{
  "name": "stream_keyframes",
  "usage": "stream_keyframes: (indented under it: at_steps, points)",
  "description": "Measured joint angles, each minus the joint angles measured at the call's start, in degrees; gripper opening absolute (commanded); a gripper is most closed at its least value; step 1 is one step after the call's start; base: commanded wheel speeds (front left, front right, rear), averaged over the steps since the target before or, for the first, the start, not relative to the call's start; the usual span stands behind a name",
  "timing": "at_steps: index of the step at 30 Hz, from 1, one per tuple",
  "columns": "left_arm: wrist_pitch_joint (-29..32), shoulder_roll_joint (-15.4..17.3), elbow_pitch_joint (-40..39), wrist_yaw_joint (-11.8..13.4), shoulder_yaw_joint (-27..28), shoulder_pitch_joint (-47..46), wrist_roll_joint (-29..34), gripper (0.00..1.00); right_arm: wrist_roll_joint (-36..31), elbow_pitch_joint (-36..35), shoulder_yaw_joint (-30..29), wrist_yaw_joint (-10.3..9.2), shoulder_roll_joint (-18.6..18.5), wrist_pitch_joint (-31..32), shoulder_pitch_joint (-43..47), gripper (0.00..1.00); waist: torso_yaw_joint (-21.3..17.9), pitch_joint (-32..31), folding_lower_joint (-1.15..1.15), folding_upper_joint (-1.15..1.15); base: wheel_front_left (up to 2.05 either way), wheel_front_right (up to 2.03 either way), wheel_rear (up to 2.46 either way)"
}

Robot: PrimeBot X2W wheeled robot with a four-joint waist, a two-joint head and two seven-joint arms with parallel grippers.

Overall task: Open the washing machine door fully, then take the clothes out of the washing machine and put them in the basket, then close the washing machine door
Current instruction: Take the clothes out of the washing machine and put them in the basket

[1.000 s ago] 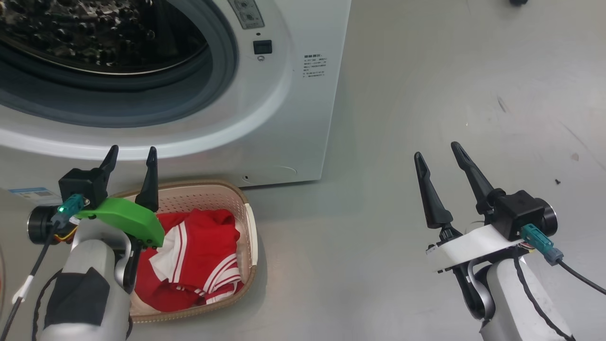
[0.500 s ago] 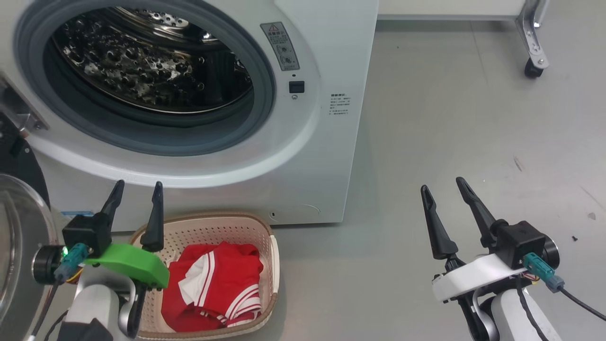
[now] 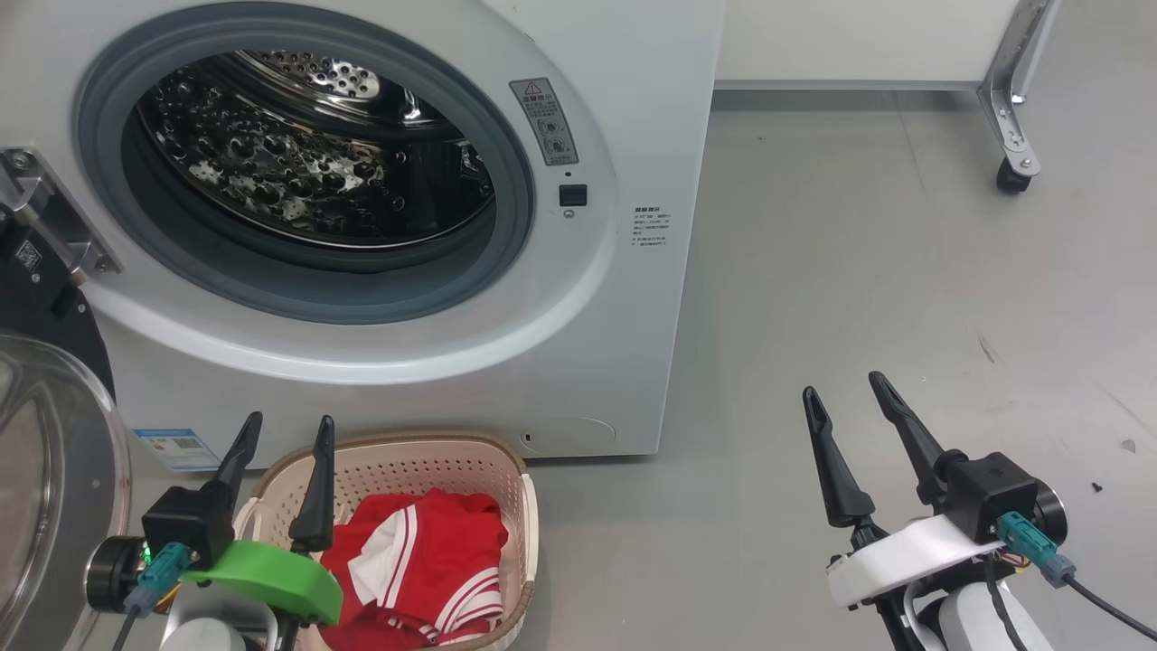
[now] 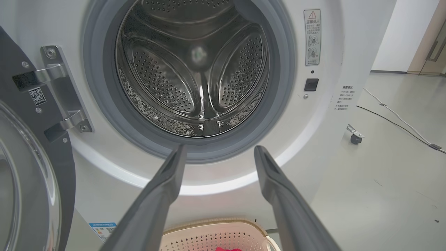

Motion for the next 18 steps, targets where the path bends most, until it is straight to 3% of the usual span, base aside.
stream_keyframes:
  at_steps: [18]
  points:
    - [0.0,-0.2,-6.0,0.0,-0.2,3.3,0.0,1.00,0.0,-1.1,-0.9,-0.33,0.0,0.0,0.6,1.00,-0.8,0.3,0.00,0.00,0.00,0.00,0.00]
